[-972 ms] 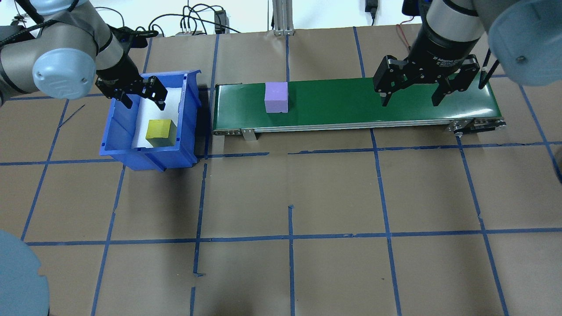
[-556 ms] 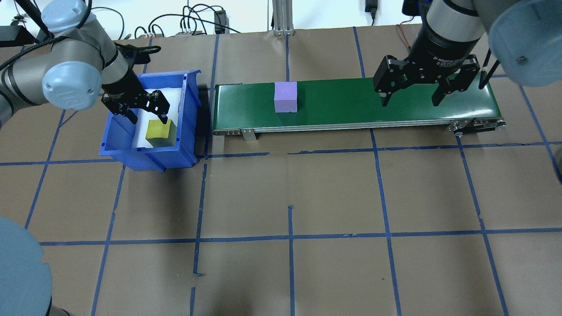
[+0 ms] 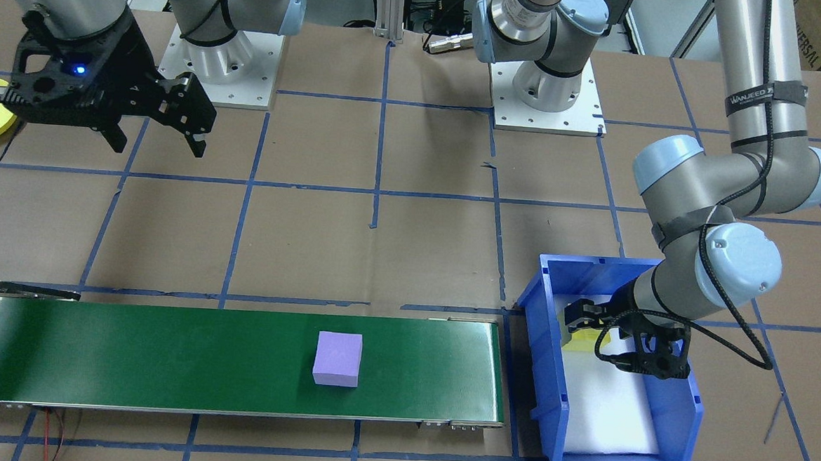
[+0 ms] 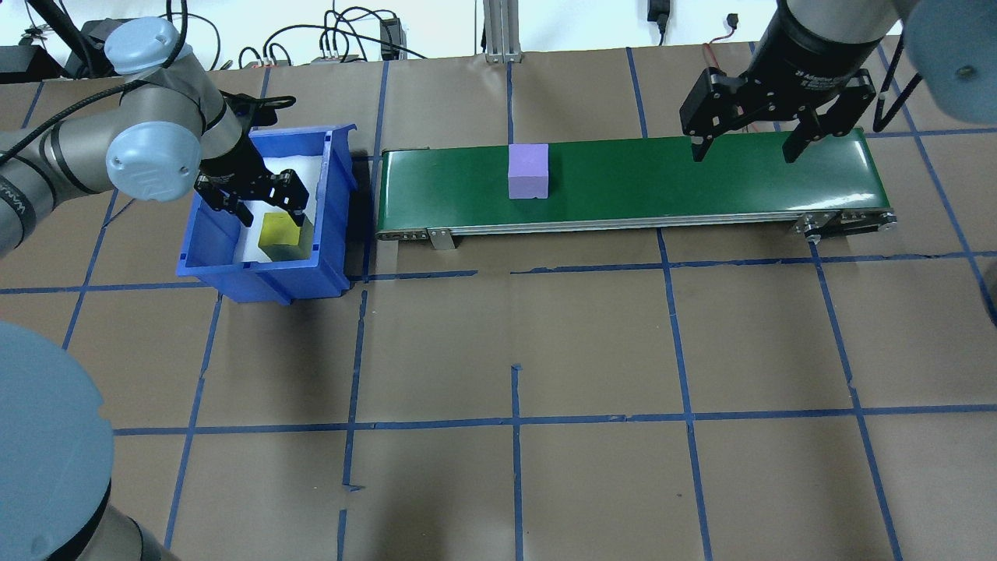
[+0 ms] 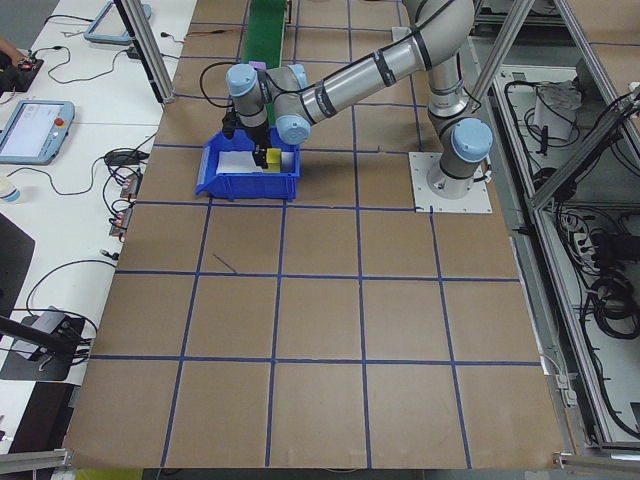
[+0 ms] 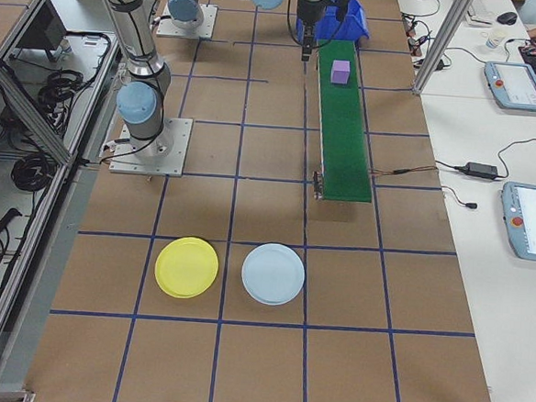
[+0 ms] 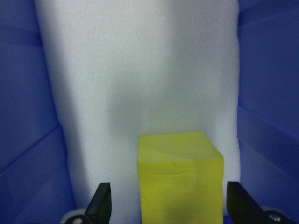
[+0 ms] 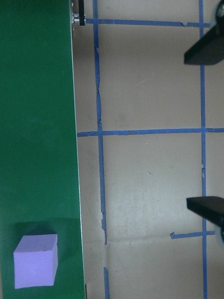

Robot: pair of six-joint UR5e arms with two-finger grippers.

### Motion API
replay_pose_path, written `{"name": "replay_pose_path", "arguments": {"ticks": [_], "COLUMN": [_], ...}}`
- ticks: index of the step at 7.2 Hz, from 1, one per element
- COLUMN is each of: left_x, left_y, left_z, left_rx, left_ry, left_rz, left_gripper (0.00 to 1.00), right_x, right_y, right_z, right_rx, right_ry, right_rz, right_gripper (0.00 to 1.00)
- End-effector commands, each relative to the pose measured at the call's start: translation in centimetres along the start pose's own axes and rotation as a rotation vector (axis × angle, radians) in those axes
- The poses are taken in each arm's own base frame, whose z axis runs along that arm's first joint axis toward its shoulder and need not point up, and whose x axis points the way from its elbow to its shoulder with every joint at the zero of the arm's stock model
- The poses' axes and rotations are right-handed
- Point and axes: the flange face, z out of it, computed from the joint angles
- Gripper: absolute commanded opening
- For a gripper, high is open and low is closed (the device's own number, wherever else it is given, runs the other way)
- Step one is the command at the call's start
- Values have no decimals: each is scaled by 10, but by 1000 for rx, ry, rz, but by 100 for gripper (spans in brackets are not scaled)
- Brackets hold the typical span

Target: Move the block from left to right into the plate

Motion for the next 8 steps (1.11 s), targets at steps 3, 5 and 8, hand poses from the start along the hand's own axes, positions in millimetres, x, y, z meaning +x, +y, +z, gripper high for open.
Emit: {"name": "replay_pose_path", "arguments": {"ticks": [3, 5, 8], "left_x": [-1, -1, -1], "left_y": [-3, -5, -4], "left_z": [17, 9, -1], "left_rx": [-24, -12, 6], "left_ry": [9, 4, -1], "left_rz": [2, 11, 14], "left_gripper": [87, 87, 87], "right_x": [103, 175, 204], "right_y": [-81, -110, -134], "right_z": [38, 79, 126], "right_rx": [23, 37, 63], "right_ry": [-135, -238, -279], "right_rz": [21, 35, -1], "right_gripper": [100, 100, 100]}}
